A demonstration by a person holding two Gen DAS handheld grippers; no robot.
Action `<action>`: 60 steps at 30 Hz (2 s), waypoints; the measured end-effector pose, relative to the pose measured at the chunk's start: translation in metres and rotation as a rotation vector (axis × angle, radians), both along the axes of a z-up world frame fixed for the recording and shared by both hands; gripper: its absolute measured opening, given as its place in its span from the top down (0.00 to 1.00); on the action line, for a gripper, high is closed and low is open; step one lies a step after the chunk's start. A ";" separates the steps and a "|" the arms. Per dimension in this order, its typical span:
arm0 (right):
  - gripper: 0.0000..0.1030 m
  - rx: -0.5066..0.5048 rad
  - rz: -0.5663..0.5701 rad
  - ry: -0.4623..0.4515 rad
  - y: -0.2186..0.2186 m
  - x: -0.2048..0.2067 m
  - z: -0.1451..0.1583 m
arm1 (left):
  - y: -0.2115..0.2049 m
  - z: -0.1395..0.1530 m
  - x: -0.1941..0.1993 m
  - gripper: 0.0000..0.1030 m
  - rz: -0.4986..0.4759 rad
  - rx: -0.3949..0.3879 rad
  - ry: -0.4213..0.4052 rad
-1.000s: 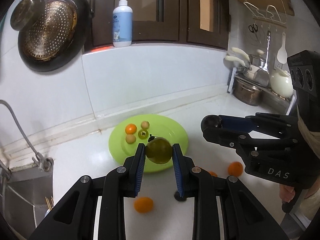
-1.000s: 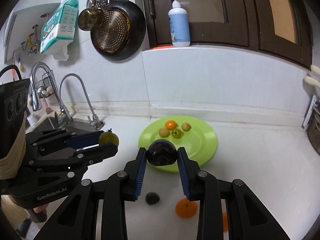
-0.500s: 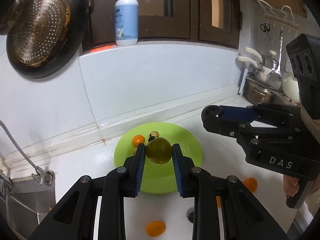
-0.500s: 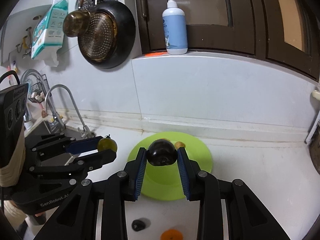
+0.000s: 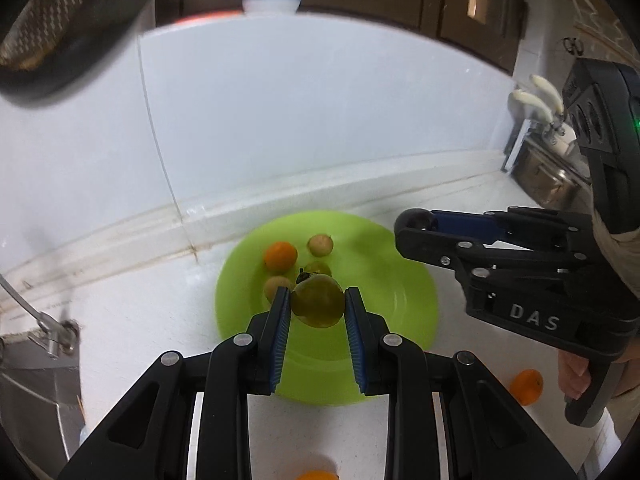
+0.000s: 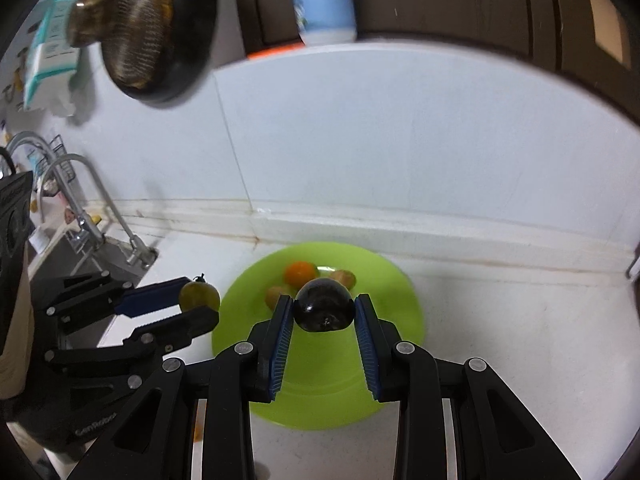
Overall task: Organize fruits
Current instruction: 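Carry both fruits onto the green plate and open both tools, then lift both open tools away from the plate toward the remaining fruits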
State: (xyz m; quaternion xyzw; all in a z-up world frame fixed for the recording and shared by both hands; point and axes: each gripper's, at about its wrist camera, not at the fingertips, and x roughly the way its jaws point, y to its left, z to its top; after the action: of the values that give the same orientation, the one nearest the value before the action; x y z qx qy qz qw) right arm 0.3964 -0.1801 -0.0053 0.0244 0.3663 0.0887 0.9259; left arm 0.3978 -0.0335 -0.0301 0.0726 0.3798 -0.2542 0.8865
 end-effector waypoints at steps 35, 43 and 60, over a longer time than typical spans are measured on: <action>0.61 0.002 -0.095 0.212 -0.017 0.042 -0.063 | -0.020 -0.031 0.033 0.56 0.051 0.091 0.114; 0.52 -0.041 -0.133 0.114 -0.020 0.003 -0.026 | -0.009 0.004 0.000 0.40 0.079 0.092 0.006; 0.26 -0.073 -0.234 -0.126 -0.004 -0.117 0.035 | 0.025 0.062 -0.098 0.14 0.110 0.016 -0.177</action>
State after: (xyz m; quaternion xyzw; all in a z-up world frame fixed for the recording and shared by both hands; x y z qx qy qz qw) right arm 0.2795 -0.1843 0.0297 0.0274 0.3049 -0.0320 0.9515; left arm 0.2999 -0.0083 0.0317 0.0809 0.3052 -0.1948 0.9286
